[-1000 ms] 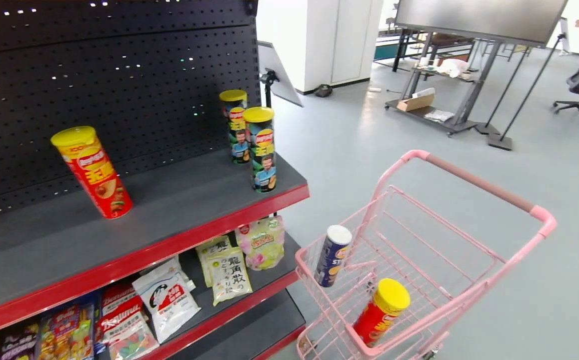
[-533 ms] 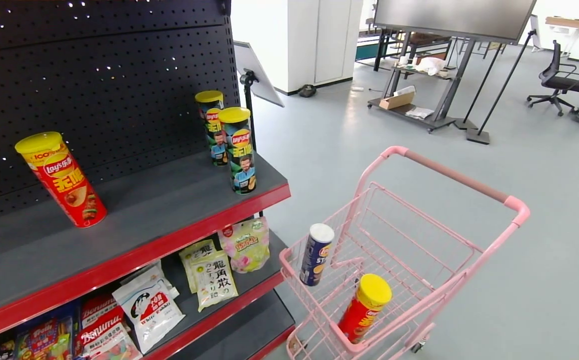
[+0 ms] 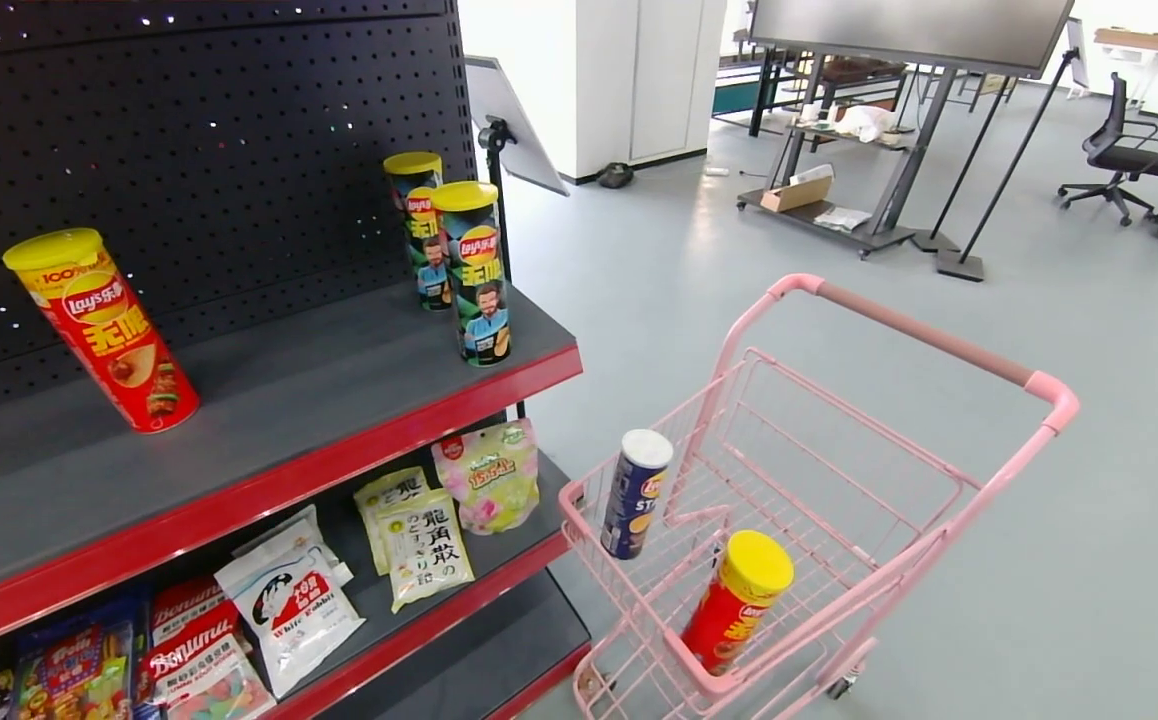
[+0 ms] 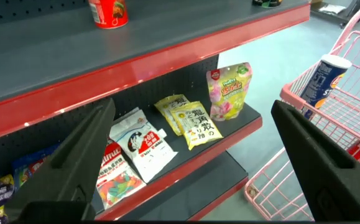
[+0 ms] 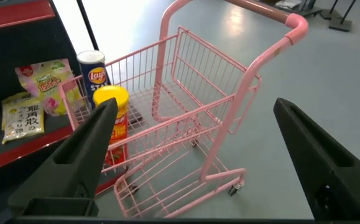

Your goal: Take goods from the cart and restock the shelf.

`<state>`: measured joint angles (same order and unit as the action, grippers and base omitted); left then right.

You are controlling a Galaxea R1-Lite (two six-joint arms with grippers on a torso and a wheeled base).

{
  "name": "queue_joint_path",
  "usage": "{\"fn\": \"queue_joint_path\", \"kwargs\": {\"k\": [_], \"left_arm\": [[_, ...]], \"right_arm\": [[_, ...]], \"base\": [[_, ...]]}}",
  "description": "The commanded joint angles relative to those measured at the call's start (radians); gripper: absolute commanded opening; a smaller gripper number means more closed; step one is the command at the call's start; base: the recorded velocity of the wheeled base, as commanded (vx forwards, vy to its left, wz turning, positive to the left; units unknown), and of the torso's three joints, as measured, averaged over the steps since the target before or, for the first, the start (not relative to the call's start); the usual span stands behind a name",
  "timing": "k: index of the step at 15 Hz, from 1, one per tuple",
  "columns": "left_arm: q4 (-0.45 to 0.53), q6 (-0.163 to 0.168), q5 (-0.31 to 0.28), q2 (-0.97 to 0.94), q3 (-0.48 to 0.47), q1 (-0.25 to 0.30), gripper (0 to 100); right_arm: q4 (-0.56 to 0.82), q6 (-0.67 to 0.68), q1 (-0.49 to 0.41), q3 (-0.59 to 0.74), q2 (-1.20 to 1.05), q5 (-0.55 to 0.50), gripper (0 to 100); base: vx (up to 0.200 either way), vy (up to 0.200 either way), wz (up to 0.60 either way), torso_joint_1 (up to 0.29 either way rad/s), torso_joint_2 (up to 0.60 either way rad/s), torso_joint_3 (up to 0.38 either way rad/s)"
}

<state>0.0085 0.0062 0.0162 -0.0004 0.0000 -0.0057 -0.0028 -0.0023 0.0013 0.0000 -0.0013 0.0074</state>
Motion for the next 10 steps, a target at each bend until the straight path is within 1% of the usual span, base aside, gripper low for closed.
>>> {"fn": "queue_joint_path", "kwargs": {"k": [1, 10], "left_arm": [[0.001, 0.0, 0.001, 0.0, 0.0, 0.0, 100], [0.001, 0.0, -0.001, 0.0, 0.0, 0.0, 100]], "right_arm": [[0.0, 0.001, 0.0, 0.0, 0.001, 0.0, 100], [0.0, -0.001, 0.0, 0.0, 0.001, 0.0, 100]], "base": [[0.0, 0.0, 0.0, -0.149, 0.35, 0.203], [0.0, 0.0, 0.0, -0.148, 0.36, 0.222]]}}
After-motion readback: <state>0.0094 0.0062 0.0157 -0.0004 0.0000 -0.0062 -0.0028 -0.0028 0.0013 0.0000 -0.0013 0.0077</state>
